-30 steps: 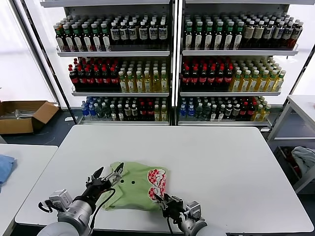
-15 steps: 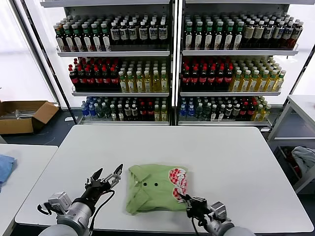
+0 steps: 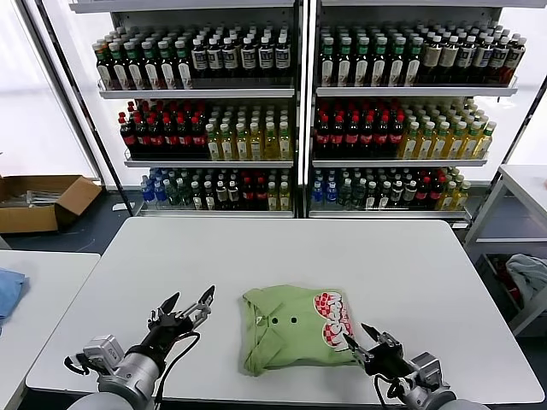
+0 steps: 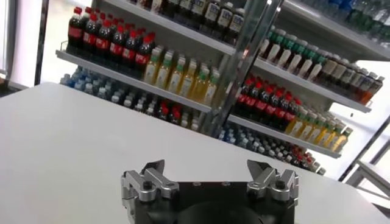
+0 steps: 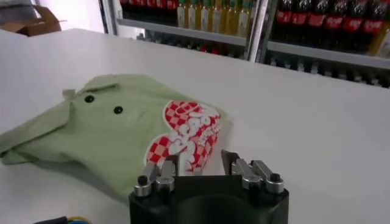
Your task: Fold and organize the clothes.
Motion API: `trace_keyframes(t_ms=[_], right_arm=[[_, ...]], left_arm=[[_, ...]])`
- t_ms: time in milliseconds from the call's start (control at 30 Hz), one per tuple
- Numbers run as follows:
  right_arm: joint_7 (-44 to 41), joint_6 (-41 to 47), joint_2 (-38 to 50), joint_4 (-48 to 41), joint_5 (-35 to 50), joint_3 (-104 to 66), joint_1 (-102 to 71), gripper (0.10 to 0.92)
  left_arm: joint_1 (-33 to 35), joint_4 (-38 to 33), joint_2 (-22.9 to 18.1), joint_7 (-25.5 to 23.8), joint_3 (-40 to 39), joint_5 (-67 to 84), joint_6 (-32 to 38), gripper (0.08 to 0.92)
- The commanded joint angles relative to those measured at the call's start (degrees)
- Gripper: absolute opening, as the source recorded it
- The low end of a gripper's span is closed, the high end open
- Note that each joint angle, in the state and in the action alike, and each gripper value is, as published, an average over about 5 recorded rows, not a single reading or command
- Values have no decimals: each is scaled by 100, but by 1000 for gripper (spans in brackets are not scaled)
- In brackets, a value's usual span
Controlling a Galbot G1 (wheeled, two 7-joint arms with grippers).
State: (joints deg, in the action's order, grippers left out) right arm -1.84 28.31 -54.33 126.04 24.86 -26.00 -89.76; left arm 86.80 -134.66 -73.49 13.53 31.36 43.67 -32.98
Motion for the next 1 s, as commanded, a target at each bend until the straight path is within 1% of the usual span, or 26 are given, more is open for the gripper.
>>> trace_keyframes(t_ms=[33, 233, 367, 567, 667, 867, 1000], right_arm=[[245, -398, -653, 152, -76, 767, 689, 554], [1122, -514, -1539, -1025, 174, 2199, 2179, 727], [1343, -529, -1917, -1770, 143, 2638, 2560, 807], [1452, -338, -2050, -2397, -20, 2839, 2744, 822], [1423, -206, -2000, -2453, -195, 2883, 2735, 823], [1466, 120, -1692, -2052, -566, 2797, 2481, 823], [1550, -358, -1653, -1508, -616, 2483, 2313, 823]], left_arm=[[13, -67, 21, -35, -31, -19, -3, 823], [25, -50, -5, -68, -87, -102, -2, 823], [91, -57, -30, -125, -37, -148, 0, 823], [183, -23, -69, -226, 52, -179, 32, 823], [182, -5, -104, -243, 33, -202, 37, 823], [107, 85, -74, -243, 18, -196, 34, 823], [31, 114, -37, -244, -15, -194, 27, 823]])
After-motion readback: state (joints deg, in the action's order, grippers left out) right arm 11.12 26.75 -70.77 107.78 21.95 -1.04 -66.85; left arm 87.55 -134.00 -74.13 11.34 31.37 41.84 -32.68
